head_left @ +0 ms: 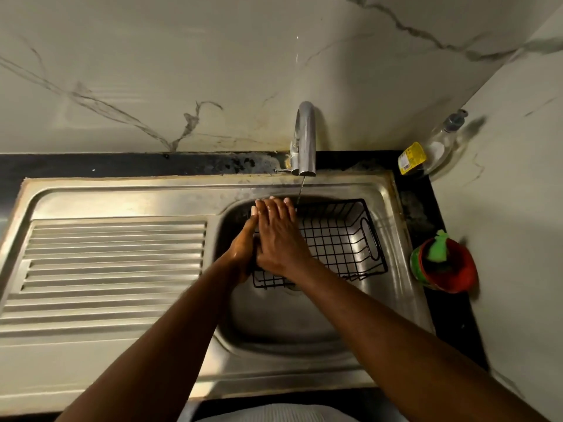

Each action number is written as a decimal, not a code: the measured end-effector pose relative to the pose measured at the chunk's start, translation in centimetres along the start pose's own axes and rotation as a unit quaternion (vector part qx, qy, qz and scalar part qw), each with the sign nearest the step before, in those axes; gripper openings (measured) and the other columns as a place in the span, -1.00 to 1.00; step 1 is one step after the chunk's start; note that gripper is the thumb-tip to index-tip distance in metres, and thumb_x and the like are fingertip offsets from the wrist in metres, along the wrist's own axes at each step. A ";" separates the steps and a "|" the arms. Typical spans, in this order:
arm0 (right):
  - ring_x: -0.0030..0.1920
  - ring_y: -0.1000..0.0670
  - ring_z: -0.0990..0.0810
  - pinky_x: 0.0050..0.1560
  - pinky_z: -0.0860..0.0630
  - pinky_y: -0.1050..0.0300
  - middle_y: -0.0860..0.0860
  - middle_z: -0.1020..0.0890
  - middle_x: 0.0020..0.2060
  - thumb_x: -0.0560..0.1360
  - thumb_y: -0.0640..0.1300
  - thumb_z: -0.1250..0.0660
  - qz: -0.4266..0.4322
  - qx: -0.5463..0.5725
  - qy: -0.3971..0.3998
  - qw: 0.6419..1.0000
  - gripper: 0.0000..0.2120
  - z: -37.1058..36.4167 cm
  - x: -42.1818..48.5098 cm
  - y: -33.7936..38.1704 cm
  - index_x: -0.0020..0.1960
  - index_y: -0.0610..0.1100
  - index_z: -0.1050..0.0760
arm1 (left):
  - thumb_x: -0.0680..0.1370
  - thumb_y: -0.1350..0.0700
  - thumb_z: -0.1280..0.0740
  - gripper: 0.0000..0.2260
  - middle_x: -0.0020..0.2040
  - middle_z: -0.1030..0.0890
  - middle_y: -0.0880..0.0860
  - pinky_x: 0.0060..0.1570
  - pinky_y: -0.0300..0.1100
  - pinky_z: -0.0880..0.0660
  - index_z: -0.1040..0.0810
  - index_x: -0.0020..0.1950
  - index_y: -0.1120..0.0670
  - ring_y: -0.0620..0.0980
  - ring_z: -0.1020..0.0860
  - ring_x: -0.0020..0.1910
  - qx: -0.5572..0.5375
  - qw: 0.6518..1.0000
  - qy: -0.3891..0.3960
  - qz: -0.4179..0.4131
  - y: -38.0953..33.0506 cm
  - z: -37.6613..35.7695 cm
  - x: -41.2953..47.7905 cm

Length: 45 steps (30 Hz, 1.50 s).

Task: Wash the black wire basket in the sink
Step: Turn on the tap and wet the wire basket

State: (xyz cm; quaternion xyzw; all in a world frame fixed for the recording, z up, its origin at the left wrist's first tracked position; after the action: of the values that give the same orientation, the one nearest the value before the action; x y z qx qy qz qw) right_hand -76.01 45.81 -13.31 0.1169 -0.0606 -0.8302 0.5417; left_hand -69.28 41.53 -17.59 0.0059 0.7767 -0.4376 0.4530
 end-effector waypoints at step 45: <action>0.53 0.02 0.48 0.55 0.28 -0.10 0.09 0.37 0.60 0.66 0.03 -0.22 0.140 0.080 0.251 0.954 -0.23 -0.5 0.2 -1.8 0.67 0.09 0.22 | 0.45 -0.58 -0.21 -0.14 0.24 -0.68 0.17 0.35 0.27 -0.48 -0.60 0.35 0.13 0.20 -0.63 0.27 -0.005 0.992 -0.022 -0.125 -4.7 1.5 0.2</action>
State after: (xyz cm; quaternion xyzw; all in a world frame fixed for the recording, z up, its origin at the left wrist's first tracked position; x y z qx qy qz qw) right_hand -77.53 46.38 -14.21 0.3549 -0.0042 -0.6826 0.6388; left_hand -70.27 37.47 -14.87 -0.1035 0.7632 -0.4868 0.4121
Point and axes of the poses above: each hand's wrist, its own x-axis towards the middle knuckle, its own z-axis out of the back of the hand, y = z × x, the point moved 7 cm from there along x, towards the middle knuckle
